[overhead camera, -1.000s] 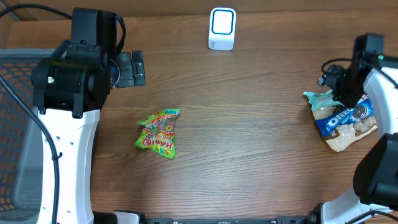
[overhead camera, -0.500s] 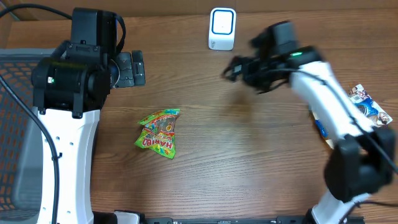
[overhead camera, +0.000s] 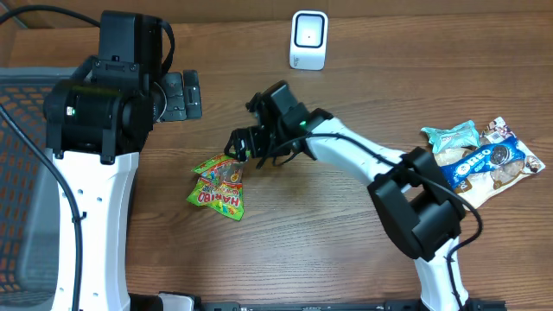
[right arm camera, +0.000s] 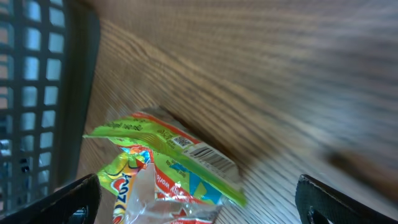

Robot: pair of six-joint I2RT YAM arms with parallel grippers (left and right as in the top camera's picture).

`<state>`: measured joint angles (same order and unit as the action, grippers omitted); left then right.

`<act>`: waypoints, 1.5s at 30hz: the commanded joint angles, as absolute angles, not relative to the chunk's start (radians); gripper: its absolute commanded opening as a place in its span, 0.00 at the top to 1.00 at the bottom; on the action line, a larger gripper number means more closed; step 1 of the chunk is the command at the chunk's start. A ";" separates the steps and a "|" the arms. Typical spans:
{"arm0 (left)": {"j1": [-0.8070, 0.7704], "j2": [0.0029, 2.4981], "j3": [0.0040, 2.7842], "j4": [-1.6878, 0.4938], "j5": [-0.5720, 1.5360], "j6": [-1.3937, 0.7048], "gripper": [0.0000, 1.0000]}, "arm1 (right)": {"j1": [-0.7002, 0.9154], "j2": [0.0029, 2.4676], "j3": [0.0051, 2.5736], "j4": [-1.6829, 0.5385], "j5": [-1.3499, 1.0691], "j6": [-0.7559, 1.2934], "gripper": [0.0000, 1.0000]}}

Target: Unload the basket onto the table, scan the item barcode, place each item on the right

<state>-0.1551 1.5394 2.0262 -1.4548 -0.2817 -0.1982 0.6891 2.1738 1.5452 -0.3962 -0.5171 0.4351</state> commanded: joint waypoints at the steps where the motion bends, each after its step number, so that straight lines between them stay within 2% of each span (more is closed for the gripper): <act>1: -0.151 1.543 2.038 -1.455 -0.295 -0.176 0.00 | 0.728 2.209 1.542 -0.375 -0.526 0.439 0.01; 3: -0.151 1.543 2.038 -1.455 -0.295 -0.176 0.00 | 0.749 2.216 1.542 -0.371 -0.544 0.439 0.08; 4: -0.151 1.543 2.038 -1.455 -0.295 -0.176 0.00 | 0.762 2.218 1.542 -0.371 -0.553 0.439 0.17; 6: -0.151 1.543 2.038 -1.455 -0.295 -0.176 0.00 | 0.780 2.218 1.542 -0.376 -0.553 0.439 0.41; 8: -0.151 1.543 2.038 -1.455 -0.295 -0.176 0.01 | 0.786 2.218 1.542 -0.380 -0.581 0.440 0.74; 9: -0.151 1.543 2.038 -1.455 -0.295 -0.176 0.00 | 0.780 2.218 1.542 -0.389 -0.610 0.447 0.84; 11: -0.151 1.543 2.038 -1.455 -0.295 -0.176 0.00 | 0.751 2.212 1.544 -0.430 -0.662 0.446 0.96; 15: -0.151 1.543 2.038 -1.455 -0.295 -0.176 0.00 | 0.668 2.186 1.545 -0.516 -0.725 0.423 0.96; 18: -0.151 1.543 2.038 -1.455 -0.295 -0.176 0.00 | 0.587 2.148 1.545 -0.595 -0.807 0.266 0.96; 22: -0.151 1.543 2.038 -1.455 -0.295 -0.176 0.00 | 0.495 2.081 1.545 -0.757 -0.751 0.084 0.96; 26: -0.151 1.543 2.038 -1.455 -0.295 -0.176 0.00 | 0.410 1.965 1.545 -0.924 -0.393 0.070 0.96; 30: -0.151 1.543 2.038 -1.455 -0.295 -0.176 0.00 | 0.397 1.861 1.561 -1.010 -0.136 0.105 0.96; 32: -0.151 1.543 2.038 -1.455 -0.295 -0.176 0.00 | 0.424 1.806 1.597 -1.089 0.096 0.223 0.96; 35: -0.151 1.543 2.038 -1.455 -0.295 -0.176 0.00 | 0.483 1.811 1.605 -1.132 0.252 0.347 0.96; 39: -0.151 1.543 2.038 -1.455 -0.295 -0.176 0.00 | 0.608 1.871 1.605 -1.150 0.369 0.478 0.96; 43: -0.151 1.543 2.038 -1.455 -0.295 -0.176 0.00 | 0.766 1.986 1.605 -1.127 0.381 0.533 0.96; 44: -0.151 1.543 2.038 -1.455 -0.295 -0.176 0.00 | 0.795 2.010 1.605 -1.121 0.373 0.532 0.95; 45: -0.151 1.543 2.038 -1.455 -0.295 -0.176 0.00 | 0.831 2.037 1.605 -1.111 0.360 0.532 0.84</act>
<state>-0.1551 1.5394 2.0262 -1.4551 -0.2817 -0.1982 0.7399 1.9541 1.5898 -1.1229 0.3454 0.4690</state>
